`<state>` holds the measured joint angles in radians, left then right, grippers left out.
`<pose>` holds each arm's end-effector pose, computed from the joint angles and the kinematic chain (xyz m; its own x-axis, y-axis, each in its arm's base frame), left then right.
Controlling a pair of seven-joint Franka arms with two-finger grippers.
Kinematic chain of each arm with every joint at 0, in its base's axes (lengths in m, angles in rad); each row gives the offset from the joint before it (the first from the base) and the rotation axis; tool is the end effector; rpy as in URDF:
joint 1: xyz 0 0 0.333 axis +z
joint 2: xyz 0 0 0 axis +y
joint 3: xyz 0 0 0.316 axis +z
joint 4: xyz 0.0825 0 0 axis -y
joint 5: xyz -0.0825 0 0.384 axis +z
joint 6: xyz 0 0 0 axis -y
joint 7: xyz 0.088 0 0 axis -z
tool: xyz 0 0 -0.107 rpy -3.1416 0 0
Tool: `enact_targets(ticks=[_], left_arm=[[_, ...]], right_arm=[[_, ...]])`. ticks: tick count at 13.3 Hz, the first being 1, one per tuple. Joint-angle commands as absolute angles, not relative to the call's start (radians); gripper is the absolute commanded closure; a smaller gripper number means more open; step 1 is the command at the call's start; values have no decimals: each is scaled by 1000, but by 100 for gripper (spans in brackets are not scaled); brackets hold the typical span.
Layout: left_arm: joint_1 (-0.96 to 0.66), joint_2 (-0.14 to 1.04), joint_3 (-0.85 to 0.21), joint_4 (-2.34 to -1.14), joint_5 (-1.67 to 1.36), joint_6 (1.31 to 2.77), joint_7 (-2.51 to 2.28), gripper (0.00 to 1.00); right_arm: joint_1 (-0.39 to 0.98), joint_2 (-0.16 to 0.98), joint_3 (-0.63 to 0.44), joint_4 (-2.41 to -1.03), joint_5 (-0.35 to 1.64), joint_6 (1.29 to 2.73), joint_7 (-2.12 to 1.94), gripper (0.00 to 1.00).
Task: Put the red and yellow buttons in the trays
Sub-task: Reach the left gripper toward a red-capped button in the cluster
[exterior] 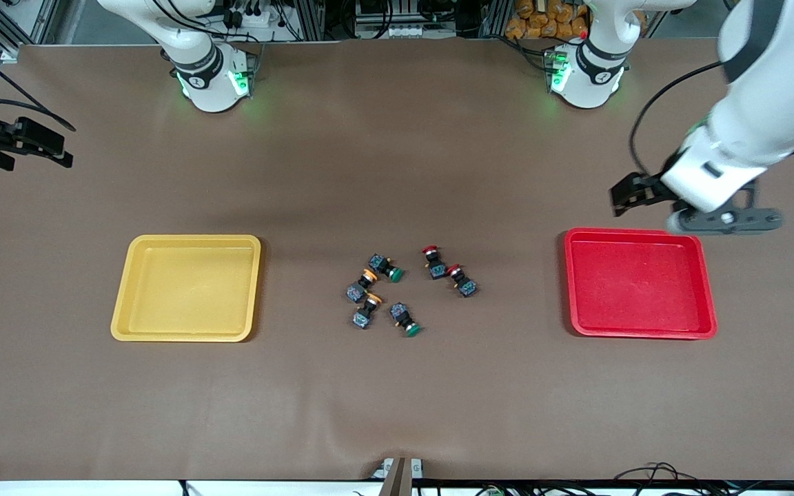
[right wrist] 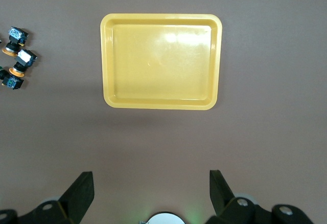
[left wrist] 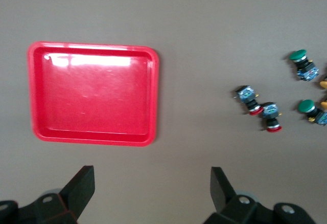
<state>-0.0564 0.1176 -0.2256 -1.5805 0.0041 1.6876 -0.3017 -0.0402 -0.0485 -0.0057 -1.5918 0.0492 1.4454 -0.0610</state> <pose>0.5750 -0.1589 0.5640 0.9997 0.0205 -0.0138 0.0207 -0.9996 0.0189 0.5255 -0.0184 0.6307 0.9953 0.0214 -0.0944 0.0162 -0.9983 -0.0553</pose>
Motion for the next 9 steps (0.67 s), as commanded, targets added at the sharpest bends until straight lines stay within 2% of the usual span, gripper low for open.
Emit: enact_targets(ticks=[1, 4, 9], left_arm=[[-58, 188, -267, -1566, -12, 1726, -376, 0], [-71, 274, -273, -1562, -49, 1770, -509, 0], [-179, 419, -273, -1554, -48, 1962, -788, 0]], right_arm=[[-49, -66, 0, -1608, 54, 1447, -66, 0], [-51, -66, 0, -1608, 54, 1447, -66, 0], [-75, -54, -2, -1601, 51, 1410, -69, 0]])
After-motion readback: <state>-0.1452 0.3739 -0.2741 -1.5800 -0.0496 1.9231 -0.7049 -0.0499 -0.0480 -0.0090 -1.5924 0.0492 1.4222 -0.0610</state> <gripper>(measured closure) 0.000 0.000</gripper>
